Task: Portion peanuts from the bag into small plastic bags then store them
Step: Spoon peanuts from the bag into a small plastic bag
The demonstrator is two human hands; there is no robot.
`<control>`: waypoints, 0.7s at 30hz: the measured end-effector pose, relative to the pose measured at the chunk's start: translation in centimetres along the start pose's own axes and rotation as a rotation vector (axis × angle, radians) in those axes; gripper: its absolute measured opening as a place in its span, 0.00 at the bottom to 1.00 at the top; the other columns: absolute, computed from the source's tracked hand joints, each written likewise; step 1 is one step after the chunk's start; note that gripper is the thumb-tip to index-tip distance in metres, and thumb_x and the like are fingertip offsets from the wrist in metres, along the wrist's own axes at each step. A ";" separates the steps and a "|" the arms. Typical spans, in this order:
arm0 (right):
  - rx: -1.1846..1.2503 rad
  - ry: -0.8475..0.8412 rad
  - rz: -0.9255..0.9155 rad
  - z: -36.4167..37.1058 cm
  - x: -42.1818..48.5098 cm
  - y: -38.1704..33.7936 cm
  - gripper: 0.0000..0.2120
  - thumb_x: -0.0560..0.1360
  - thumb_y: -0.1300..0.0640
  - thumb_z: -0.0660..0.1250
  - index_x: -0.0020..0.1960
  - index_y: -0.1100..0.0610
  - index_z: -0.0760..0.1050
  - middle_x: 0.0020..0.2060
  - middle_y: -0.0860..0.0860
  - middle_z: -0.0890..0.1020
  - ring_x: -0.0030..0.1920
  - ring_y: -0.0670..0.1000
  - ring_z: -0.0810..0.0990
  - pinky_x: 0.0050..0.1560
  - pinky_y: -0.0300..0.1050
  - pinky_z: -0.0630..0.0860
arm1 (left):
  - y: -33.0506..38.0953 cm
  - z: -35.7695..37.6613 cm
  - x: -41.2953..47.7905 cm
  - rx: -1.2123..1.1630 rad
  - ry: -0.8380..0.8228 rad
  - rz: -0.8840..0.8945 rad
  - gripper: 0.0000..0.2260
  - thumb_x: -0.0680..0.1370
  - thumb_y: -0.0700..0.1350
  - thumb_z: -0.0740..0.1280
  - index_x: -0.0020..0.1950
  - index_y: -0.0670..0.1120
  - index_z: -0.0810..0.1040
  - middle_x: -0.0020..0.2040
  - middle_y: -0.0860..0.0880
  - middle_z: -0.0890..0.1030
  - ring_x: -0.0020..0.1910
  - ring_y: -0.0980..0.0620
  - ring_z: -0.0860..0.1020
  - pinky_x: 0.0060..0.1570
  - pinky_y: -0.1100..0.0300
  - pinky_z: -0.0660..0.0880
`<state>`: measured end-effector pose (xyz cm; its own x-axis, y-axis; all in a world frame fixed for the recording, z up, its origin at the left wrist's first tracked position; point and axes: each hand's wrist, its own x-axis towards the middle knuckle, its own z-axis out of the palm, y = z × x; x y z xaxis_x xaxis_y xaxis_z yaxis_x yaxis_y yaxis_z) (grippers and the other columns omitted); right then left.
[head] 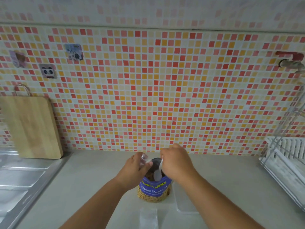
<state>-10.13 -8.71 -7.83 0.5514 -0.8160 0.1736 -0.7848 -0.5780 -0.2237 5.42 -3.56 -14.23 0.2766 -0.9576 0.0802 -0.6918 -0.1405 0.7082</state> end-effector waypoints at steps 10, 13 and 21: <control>0.140 -0.151 0.342 4.4 0.1 -0.2 0.14 0.76 0.56 0.57 0.55 0.51 0.79 0.52 0.53 0.79 0.53 0.55 0.76 0.54 0.46 0.74 | -0.4 0.2 -0.5 -0.049 -0.028 -0.035 0.17 0.78 0.57 0.59 0.63 0.49 0.68 0.57 0.49 0.73 0.52 0.52 0.75 0.51 0.59 0.76; 0.235 -0.155 0.456 4.6 1.0 1.9 0.12 0.75 0.59 0.58 0.48 0.56 0.81 0.43 0.52 0.82 0.43 0.53 0.79 0.45 0.45 0.77 | -0.6 -0.1 -0.4 -0.087 -0.033 -0.052 0.18 0.78 0.57 0.59 0.64 0.49 0.68 0.59 0.49 0.75 0.53 0.53 0.76 0.49 0.61 0.75; 0.136 -0.558 0.591 2.9 3.0 4.9 0.13 0.77 0.60 0.57 0.35 0.56 0.68 0.31 0.49 0.67 0.34 0.48 0.68 0.42 0.38 0.66 | -1.1 -2.0 -0.3 -0.005 0.012 -0.044 0.22 0.78 0.58 0.59 0.67 0.48 0.67 0.60 0.48 0.75 0.52 0.51 0.77 0.49 0.60 0.73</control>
<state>-11.45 -14.00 -11.22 0.1456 -0.8515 -0.5038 -0.9683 -0.0180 -0.2493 7.41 -2.59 -13.59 0.3146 -0.9475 0.0574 -0.6757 -0.1811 0.7146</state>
